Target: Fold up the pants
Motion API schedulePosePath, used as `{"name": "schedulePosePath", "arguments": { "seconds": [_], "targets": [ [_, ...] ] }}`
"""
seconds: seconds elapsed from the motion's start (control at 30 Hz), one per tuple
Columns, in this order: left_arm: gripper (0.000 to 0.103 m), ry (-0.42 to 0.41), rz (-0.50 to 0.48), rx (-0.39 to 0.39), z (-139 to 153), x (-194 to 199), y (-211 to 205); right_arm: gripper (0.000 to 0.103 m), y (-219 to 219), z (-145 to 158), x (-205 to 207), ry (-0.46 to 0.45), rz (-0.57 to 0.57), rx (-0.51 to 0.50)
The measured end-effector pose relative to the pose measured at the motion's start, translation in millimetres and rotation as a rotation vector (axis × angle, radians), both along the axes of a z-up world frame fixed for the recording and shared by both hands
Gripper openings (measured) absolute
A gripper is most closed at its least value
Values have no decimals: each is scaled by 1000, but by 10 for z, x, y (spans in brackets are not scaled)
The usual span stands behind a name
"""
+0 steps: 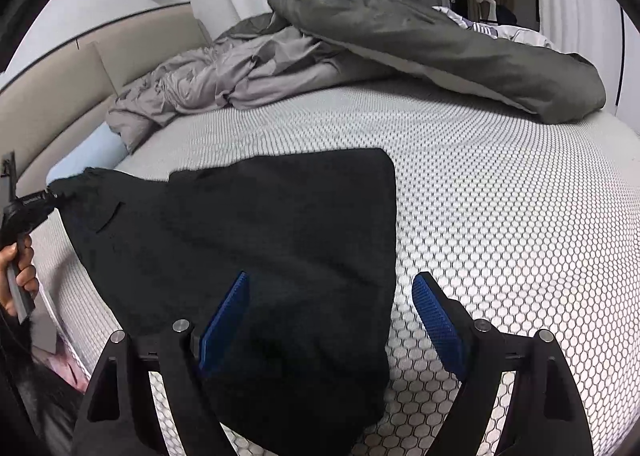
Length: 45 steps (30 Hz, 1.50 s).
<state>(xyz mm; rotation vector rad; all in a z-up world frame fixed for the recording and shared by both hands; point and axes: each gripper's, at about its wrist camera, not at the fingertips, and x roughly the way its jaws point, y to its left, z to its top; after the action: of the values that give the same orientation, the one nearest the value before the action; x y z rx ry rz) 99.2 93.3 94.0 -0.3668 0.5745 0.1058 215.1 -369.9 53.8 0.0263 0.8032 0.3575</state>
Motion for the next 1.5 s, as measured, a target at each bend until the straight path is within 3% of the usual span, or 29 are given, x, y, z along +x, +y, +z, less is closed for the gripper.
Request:
{"name": "schedulePosePath", "arguments": {
  "seconds": [0.13,0.27,0.3,0.37,0.47,0.57,0.67,0.77,0.83,1.03,1.17,1.2,1.23,1.3,1.43,1.5],
  "targets": [
    [2,-51,-242,92,306,155,-1090,85,-25,83,-15,-24,3,16],
    [5,9,-544,75,160,208,-2161,85,-203,119,-80,-37,-22,9],
    [10,46,-611,63,25,221,-2381,85,-272,103,-88,-33,-38,-5],
    [48,161,-771,46,-341,273,-2795,85,-418,49,-83,-13,-74,-25],
    [52,274,-879,31,-725,264,-3067,85,-669,-48,-73,26,-146,-16],
    [53,217,-922,-6,-615,213,-2997,85,-819,-83,-82,41,-180,0],
    [66,135,-861,-49,-397,221,-2706,85,-816,-43,-122,30,-161,29],
    [68,87,-742,-70,-333,347,-2278,74,-670,24,-144,30,-71,122],
    [68,105,-647,-61,-373,447,-2008,42,-499,2,-91,69,20,199],
    [68,195,-450,-139,-701,676,-1247,40,-72,-236,111,177,114,248],
    [68,205,-409,-130,-801,609,-814,40,37,-463,284,261,73,238],
    [68,203,-405,-122,-826,584,-765,36,55,-472,314,263,64,242],
    [68,202,-402,-119,-824,562,-731,18,67,-453,314,251,50,240],
    [68,198,-400,-125,-825,554,-675,8,75,-377,297,232,45,228],
    [68,180,-401,-117,-777,544,-627,6,98,10,82,97,59,204],
    [68,183,-404,-115,-772,559,-642,7,71,-5,50,106,55,167]
  ]
}}
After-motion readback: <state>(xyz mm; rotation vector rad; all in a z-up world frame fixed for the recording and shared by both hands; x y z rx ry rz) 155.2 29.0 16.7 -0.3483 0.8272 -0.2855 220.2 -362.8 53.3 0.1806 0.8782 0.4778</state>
